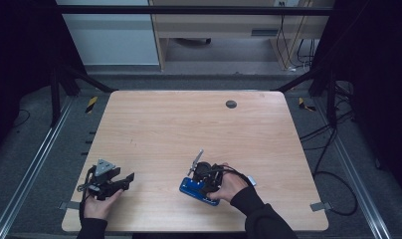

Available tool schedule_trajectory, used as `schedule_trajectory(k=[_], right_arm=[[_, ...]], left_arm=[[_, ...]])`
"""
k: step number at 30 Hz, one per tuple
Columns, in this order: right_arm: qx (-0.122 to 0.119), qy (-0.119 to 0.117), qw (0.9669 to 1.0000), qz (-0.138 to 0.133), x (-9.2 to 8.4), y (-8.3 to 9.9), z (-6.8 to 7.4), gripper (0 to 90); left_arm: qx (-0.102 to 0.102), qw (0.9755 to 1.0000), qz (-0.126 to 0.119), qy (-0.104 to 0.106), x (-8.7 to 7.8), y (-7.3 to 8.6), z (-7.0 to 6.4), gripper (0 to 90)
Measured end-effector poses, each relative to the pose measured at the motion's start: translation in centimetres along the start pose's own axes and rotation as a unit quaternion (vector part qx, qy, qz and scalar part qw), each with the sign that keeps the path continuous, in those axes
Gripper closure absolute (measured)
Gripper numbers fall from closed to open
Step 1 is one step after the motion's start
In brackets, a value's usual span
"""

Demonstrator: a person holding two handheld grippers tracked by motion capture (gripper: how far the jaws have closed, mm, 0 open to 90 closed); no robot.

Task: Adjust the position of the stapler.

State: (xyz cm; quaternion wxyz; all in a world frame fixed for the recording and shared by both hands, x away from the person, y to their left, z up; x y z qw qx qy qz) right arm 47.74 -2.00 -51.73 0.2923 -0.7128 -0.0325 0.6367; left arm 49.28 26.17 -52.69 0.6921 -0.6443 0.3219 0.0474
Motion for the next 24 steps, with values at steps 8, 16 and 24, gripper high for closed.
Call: schedule_trajectory(k=[8,16,24], right_arm=[[-0.035,-0.018,0.9992,-0.012,-1.1,-0.3,-0.1,66.1],[-0.077,-0.034,0.9965,0.001,-0.5,0.5,-0.6,66.1],[-0.096,-0.048,0.9942,-0.001,-0.4,1.1,-0.4,66.1]], left_arm=[[0.000,1.0000,-0.001,0.001,0.0,0.0,0.0,39.0],[-0.003,1.0000,0.002,0.001,0.1,0.0,0.0,38.9],[0.000,1.0000,0.002,0.001,0.1,0.1,0.0,39.0]])
Point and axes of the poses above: each handheld gripper's, and its own axes: x roughly forward along the jaws, y roughly out of its underside, z roughly to its left, the point moved 8 cm from there along x, roughly forward along the jaws, and after that the axes turned 9 degrees about -z, right-handed, at the moved point
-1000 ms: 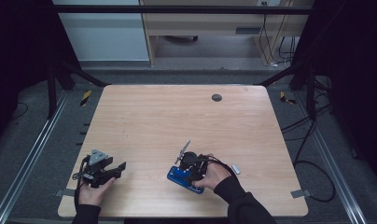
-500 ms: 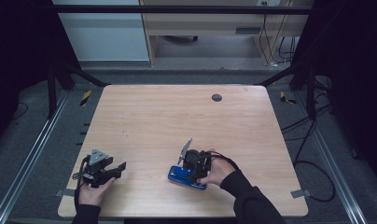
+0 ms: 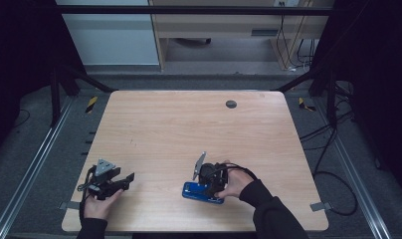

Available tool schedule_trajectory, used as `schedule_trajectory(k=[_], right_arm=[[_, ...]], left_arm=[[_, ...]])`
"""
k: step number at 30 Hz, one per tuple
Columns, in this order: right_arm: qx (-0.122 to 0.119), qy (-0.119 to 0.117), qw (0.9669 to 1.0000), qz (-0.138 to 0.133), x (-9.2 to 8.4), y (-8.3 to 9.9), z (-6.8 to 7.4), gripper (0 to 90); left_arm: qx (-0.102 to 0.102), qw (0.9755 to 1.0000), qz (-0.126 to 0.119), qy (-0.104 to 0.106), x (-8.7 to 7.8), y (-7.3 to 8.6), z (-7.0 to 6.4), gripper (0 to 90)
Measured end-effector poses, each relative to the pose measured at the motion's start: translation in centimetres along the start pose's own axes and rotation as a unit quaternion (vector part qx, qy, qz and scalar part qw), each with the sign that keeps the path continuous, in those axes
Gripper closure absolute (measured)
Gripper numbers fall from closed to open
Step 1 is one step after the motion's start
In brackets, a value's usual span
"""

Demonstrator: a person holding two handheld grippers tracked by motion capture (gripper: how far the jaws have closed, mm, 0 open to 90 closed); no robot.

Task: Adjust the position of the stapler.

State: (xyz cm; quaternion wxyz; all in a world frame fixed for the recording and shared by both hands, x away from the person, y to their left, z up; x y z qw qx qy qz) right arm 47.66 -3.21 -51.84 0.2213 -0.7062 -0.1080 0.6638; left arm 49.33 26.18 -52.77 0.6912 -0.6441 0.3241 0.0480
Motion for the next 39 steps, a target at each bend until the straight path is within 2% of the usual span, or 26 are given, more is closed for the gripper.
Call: schedule_trajectory(k=[5,9,14,17,26,31,32,33,34,36,37,38,39], right_arm=[[-0.011,-0.011,0.9999,-0.007,-0.2,0.4,-0.1,66.1],[-0.035,-0.016,0.9992,-0.012,-0.1,0.6,-0.2,66.1],[-0.046,-0.026,0.9984,-0.017,-0.1,0.7,0.0,66.1],[-0.053,-0.024,0.9982,-0.015,-0.1,0.7,0.1,66.1],[-0.058,-0.026,0.9978,-0.017,0.1,0.7,0.2,65.8],[-0.041,-0.018,0.9984,-0.034,0.0,0.7,0.3,63.3],[-0.016,-0.021,0.9981,-0.055,-0.4,0.5,0.3,58.1],[-0.016,-0.021,0.9981,-0.055,-0.4,0.5,0.3,58.1],[-0.005,-0.014,0.9966,-0.081,-1.0,0.3,0.3,57.5],[0.010,-0.003,0.9934,-0.114,-1.8,0.1,0.1,58.4],[0.010,-0.003,0.9934,-0.114,-1.8,0.1,0.1,58.4],[0.031,0.011,0.9882,-0.149,-2.6,0.0,-0.2,55.8],[0.042,0.021,0.9850,-0.166,-3.0,0.0,-0.3,54.6]], left_arm=[[0.000,1.0000,0.001,0.000,0.1,0.0,0.0,38.9],[0.001,1.0000,0.002,0.000,0.1,0.1,0.0,38.9],[0.000,1.0000,0.002,0.000,0.1,0.1,0.0,38.9],[0.001,1.0000,0.003,0.000,0.1,0.1,0.0,38.9],[0.001,1.0000,0.003,0.002,0.1,0.1,-0.1,38.8],[0.000,1.0000,0.003,0.003,0.1,0.1,-0.1,38.6],[0.000,1.0000,0.003,0.004,0.1,0.1,-0.1,38.6],[0.000,1.0000,0.003,0.004,0.1,0.1,-0.1,38.6],[0.000,1.0000,0.002,0.004,0.1,0.0,-0.2,38.5],[0.001,1.0000,0.002,0.005,0.1,0.0,-0.2,38.5],[0.001,1.0000,0.002,0.006,0.1,0.0,-0.3,38.5],[0.001,1.0000,0.000,0.007,0.1,0.0,-0.3,38.6],[0.001,1.0000,0.000,0.007,0.1,0.0,-0.3,38.8]])
Point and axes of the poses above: each handheld gripper's, and its own axes: x roughly forward along the jaws, y roughly out of its underside, z roughly to its left, the point moved 8 cm from there along x, roughly forward along the jaws, and after that the axes turned 9 degrees about -z, right-handed, at the moved point
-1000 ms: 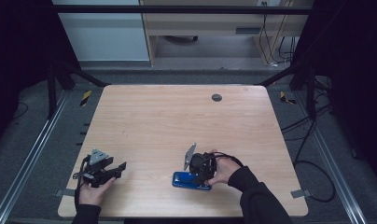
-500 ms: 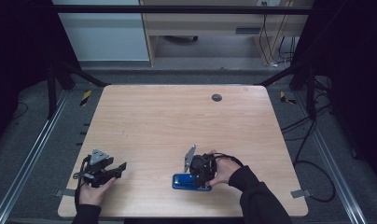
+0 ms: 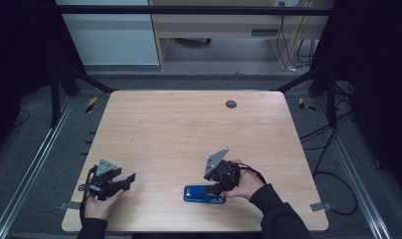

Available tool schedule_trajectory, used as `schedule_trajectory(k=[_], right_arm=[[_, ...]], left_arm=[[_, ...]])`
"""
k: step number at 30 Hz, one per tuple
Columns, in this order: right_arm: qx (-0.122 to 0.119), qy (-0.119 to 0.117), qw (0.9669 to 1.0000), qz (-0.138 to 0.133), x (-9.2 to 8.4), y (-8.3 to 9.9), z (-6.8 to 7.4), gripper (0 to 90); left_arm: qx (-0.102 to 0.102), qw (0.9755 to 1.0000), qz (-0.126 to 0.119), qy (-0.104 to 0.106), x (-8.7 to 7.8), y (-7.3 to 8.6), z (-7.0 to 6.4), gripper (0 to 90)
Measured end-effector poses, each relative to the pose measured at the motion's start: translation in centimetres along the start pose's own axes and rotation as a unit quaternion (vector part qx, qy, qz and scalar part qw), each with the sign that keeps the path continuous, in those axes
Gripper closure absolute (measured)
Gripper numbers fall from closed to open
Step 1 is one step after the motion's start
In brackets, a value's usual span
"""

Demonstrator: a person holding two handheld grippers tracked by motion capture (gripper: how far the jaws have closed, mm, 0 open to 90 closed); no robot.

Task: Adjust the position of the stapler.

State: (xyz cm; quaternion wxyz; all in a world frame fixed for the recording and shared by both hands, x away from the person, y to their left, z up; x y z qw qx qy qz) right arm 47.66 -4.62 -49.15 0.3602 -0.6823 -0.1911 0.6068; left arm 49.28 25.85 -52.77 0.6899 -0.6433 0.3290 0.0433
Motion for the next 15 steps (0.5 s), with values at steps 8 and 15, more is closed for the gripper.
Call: schedule_trajectory(k=[8,15], right_arm=[[0.079,0.093,0.9848,-0.124,-3.1,0.1,-1.8,57.7],[0.131,0.156,0.9634,-0.174,-6.0,3.0,-2.5,71.0]], left_arm=[[0.008,0.9999,-0.005,0.015,-0.1,-0.4,-0.6,43.1],[0.019,0.9990,-0.018,0.036,-0.4,-1.6,-1.9,46.8]])
Point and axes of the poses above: each handheld gripper's, and its own axes: x roughly forward along the jaws, y roughly out of its underside, z roughly to its left, the point moved 8 cm from there along x, roughly forward along the jaws, and after that the axes turned 9 degrees about -z, right-handed, at the moved point
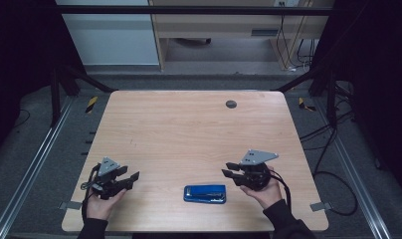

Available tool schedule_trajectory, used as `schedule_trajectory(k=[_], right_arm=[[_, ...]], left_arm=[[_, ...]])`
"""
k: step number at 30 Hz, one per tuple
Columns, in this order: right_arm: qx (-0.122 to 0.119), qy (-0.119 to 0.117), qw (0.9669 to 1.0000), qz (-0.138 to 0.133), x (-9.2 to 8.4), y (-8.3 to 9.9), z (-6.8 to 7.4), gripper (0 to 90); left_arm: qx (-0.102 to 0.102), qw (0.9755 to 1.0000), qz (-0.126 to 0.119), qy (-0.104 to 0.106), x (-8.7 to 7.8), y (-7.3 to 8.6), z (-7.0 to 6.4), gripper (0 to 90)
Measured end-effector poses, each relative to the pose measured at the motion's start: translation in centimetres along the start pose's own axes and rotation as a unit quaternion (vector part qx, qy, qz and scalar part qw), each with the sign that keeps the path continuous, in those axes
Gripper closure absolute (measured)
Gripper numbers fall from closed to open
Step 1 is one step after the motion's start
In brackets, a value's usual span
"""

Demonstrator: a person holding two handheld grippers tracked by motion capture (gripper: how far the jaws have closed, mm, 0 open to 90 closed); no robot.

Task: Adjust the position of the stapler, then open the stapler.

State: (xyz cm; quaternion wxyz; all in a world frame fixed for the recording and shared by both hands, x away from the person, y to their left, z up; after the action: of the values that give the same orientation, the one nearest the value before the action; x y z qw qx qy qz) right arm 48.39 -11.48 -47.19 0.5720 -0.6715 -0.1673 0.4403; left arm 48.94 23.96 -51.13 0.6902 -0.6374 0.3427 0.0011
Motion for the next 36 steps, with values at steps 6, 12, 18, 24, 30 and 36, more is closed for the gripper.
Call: schedule_trajectory(k=[6,12,18,24,30,36], right_arm=[[0.023,0.030,0.9991,-0.019,-1.8,1.2,-0.8,77.0],[0.022,0.052,0.9983,-0.012,-3.5,2.8,-0.8,86.6],[0.037,0.048,0.9981,-0.010,-3.7,3.6,-0.6,88.9],[0.035,0.049,0.9982,-0.002,-3.6,4.5,-0.3,90.0],[0.044,0.058,0.9974,0.002,-3.7,5.1,-0.2,90.0],[0.051,0.067,0.9964,-0.002,-3.8,5.4,0.3,90.0]], left_arm=[[0.026,0.9986,-0.014,0.045,-0.3,-2.2,-2.1,49.3],[0.066,0.9941,-0.014,0.085,0.2,-4.4,-4.4,50.4],[0.098,0.9889,-0.011,0.111,1.0,-6.0,-7.3,51.9],[0.125,0.9826,-0.004,0.137,1.9,-6.8,-9.8,52.0],[0.145,0.9758,0.006,0.163,2.7,-7.3,-12.0,51.6],[0.156,0.9703,0.014,0.184,3.1,-7.6,-13.6,51.3]])
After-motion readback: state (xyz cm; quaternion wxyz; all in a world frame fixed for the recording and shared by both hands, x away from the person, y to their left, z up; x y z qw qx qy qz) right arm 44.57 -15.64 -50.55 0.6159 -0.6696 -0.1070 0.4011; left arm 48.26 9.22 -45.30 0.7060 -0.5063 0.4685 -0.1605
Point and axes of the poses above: each handheld gripper's, and its own axes: x roughly forward along the jaws, y roughly out of its underside, z roughly to its left, the point moved 8 cm from there along x, roughly forward along the jaws, and after that the axes turned 9 degrees about -z, right-handed, at the moved point
